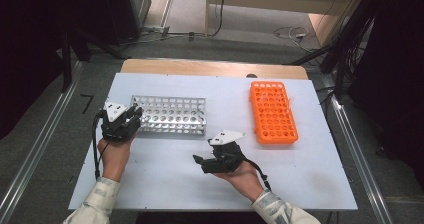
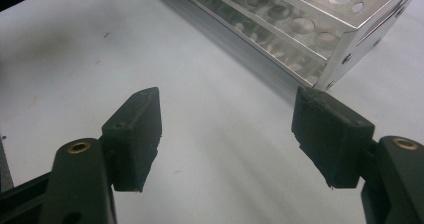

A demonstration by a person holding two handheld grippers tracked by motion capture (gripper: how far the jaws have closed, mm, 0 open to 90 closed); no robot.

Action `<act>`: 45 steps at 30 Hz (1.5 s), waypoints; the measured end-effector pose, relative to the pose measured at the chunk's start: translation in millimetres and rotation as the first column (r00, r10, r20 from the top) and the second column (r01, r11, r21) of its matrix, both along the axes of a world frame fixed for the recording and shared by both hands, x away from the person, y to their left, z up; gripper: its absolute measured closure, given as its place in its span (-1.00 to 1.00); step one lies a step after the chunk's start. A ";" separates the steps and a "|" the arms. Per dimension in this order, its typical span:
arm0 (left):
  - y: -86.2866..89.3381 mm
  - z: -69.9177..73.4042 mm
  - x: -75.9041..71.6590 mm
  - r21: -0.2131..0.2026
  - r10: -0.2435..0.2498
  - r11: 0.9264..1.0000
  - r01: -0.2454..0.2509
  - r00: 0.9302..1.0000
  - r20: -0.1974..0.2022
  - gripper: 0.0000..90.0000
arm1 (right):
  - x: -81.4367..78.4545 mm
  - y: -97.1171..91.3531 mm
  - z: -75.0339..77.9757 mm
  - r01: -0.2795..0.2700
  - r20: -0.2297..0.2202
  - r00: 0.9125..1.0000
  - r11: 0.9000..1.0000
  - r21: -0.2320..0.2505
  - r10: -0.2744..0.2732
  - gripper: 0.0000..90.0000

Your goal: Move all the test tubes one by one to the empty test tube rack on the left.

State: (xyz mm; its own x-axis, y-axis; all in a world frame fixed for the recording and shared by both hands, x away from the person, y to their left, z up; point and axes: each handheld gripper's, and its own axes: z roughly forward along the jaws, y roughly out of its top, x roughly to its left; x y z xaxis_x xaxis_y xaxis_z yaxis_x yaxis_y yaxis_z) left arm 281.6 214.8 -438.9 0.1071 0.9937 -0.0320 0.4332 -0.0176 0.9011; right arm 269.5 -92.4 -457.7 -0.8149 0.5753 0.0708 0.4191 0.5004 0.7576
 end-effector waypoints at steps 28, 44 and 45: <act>-20.0 9.2 -17.0 -0.082 -0.052 0.995 0.053 0.998 0.024 -0.48 | 17.0 -32.4 13.0 0.102 0.034 0.994 0.994 0.042 -0.103 -0.41; -36.8 4.6 -22.4 -0.071 -0.092 0.993 0.093 0.996 0.018 -0.58 | 56.6 -114.6 29.1 0.345 0.091 0.931 0.933 0.100 -0.353 -0.41; -36.6 4.5 -22.5 -0.072 -0.094 0.993 0.095 0.995 0.019 -0.58 | 59.1 -120.3 29.6 0.360 0.092 0.925 0.927 0.102 -0.370 -0.41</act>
State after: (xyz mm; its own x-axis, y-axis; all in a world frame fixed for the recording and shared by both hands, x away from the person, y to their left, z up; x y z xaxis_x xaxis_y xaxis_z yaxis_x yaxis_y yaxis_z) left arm 259.2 178.2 -434.4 0.2014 0.9743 -0.1010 0.4188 0.0076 0.9081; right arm 328.6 -212.6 -428.1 -0.5549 0.8302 0.0540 0.4747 0.2626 0.8400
